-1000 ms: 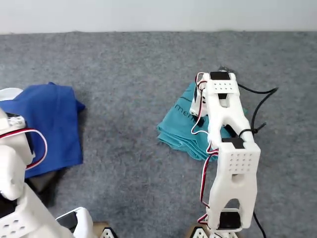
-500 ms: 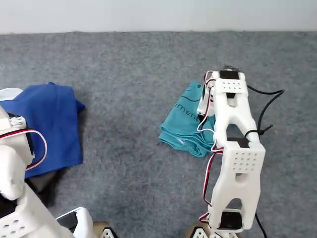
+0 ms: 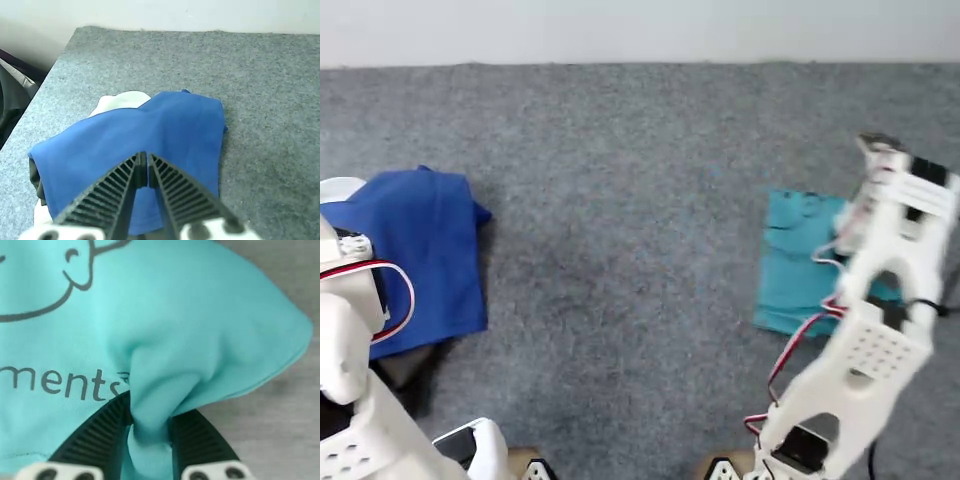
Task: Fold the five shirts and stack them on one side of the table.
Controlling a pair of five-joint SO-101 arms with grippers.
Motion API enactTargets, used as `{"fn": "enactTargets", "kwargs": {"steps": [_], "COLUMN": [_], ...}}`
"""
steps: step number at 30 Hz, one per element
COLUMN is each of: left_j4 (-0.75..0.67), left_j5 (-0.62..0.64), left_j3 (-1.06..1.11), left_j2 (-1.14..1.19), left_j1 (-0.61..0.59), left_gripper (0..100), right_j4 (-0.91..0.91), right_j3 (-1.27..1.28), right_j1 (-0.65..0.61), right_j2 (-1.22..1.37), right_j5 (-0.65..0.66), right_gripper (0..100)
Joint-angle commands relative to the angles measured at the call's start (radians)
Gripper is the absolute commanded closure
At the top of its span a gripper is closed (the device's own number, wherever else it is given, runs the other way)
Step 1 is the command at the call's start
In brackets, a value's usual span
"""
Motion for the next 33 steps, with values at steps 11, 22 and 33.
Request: {"fn": "enactTargets", "kwargs": {"steps": [11, 22, 33], "left_j4": [0.014, 0.014, 0.014], "left_j5": [-0.008, -0.008, -0.005], "left_j3": [-0.002, -0.002, -0.002], "left_j2": [-0.002, -0.005, -0.008], "left_j1": [-0.006, -0.006, -0.006], "left_gripper": [99, 99, 99], "right_j4": [-0.182, 0.226, 0.306], "right_j3": [-0.014, -0.110, -0.109], "right_j1": [0.225, 0.168, 0.139], "right_j2": [-0.059, -0.231, 0.047], "right_j5": [0.318, 0.166, 0.087], "right_gripper": [81.0, 74.1, 99.2]}}
